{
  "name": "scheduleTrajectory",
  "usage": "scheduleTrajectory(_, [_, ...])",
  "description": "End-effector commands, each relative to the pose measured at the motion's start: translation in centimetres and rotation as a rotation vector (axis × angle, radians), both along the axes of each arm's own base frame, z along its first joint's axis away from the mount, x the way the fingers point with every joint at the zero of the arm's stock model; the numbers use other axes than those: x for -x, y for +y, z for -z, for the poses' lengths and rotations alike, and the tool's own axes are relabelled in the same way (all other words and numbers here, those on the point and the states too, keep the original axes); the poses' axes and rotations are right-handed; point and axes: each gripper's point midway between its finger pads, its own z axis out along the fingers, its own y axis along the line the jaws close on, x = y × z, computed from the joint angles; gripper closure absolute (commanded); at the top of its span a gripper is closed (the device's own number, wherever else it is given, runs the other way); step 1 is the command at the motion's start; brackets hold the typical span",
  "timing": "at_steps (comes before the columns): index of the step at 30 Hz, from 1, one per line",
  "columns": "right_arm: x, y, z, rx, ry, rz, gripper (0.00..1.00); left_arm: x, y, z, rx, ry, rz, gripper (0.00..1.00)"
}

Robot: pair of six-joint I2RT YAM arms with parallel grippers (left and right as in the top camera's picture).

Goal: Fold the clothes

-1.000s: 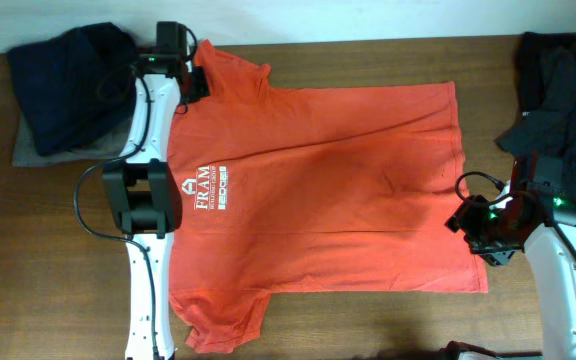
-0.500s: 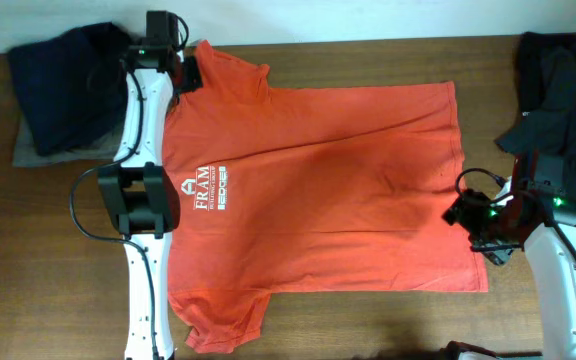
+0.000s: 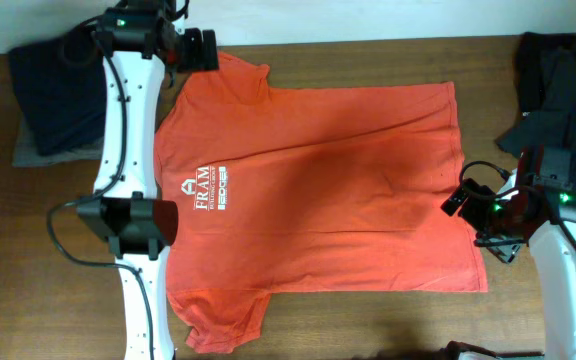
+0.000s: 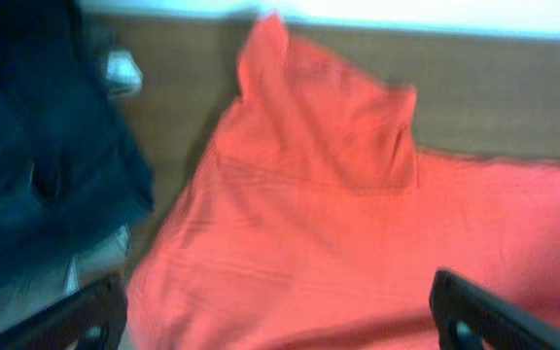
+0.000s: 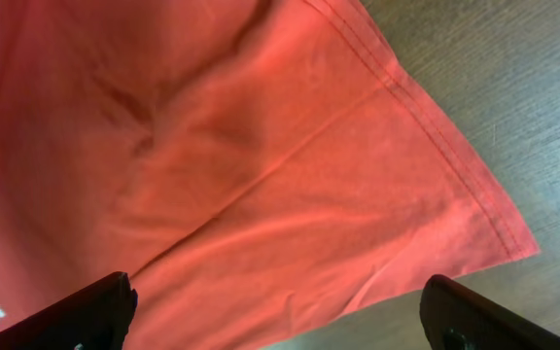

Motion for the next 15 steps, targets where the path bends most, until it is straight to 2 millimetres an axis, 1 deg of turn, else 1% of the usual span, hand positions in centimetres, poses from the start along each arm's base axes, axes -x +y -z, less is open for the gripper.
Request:
scheduleTrajectory(1, [-0.5, -0.3, -1.6, 0.022, -0.025, -0.002, 0.01, 2.5, 1.1, -2.6, 0.023, 0.018, -0.072, 0.01])
scheduleTrajectory(3, [-0.2, -0.2, -1.6, 0.018, -0.012, -0.002, 0.0, 4.1, 2.0, -3.8, 0.014, 0.03, -0.129, 0.01])
scheduleTrajectory(5, [0.1, -0.2, -1.5, 0.018, 0.001, -0.001, 0.01, 5.7, 3.6, -5.1, -0.025, 0.034, -0.23, 0.01])
scheduleTrajectory(7, [0.3, -0.4, -1.4, 0.03, 0.011, 0.008, 0.01, 7.5, 5.0, -6.9, -0.07, 0.018, -0.297, 0.01])
scheduleTrajectory(8, [0.3, -0.6, -1.4, 0.036, 0.015, 0.023, 0.01, 8.3, 5.3, -7.9, -0.079, 0.008, -0.307, 0.01])
scheduleTrajectory(10, [0.3, -0.9, -1.4, 0.049, 0.018, 0.046, 0.01, 9.6, 5.6, -9.9, -0.083, -0.024, -0.307, 0.01])
scheduleTrajectory(11, [0.1, -1.0, -1.4, 0.051, 0.011, 0.046, 0.01, 10.5, 5.6, -11.8, -0.064, -0.068, -0.319, 0.01])
scheduleTrajectory(12, [-0.1, -1.0, -1.5, 0.052, 0.001, 0.051, 0.01, 11.3, 5.5, -13.3, -0.037, -0.102, -0.324, 0.01])
scheduleTrajectory(13, [-0.1, -1.1, -1.5, 0.053, 0.001, 0.062, 0.01, 11.8, 5.2, -14.0, -0.017, -0.118, -0.314, 0.01])
scheduleTrajectory(14, [-0.3, -1.4, -1.5, 0.06, -0.005, 0.09, 0.01, 13.1, 4.6, -15.9, 0.028, -0.154, -0.286, 0.01])
scheduleTrajectory(15, [-0.4, -1.4, -1.6, 0.06, -0.009, 0.091, 0.01, 13.4, 4.4, -16.1, 0.037, -0.156, -0.281, 0.01])
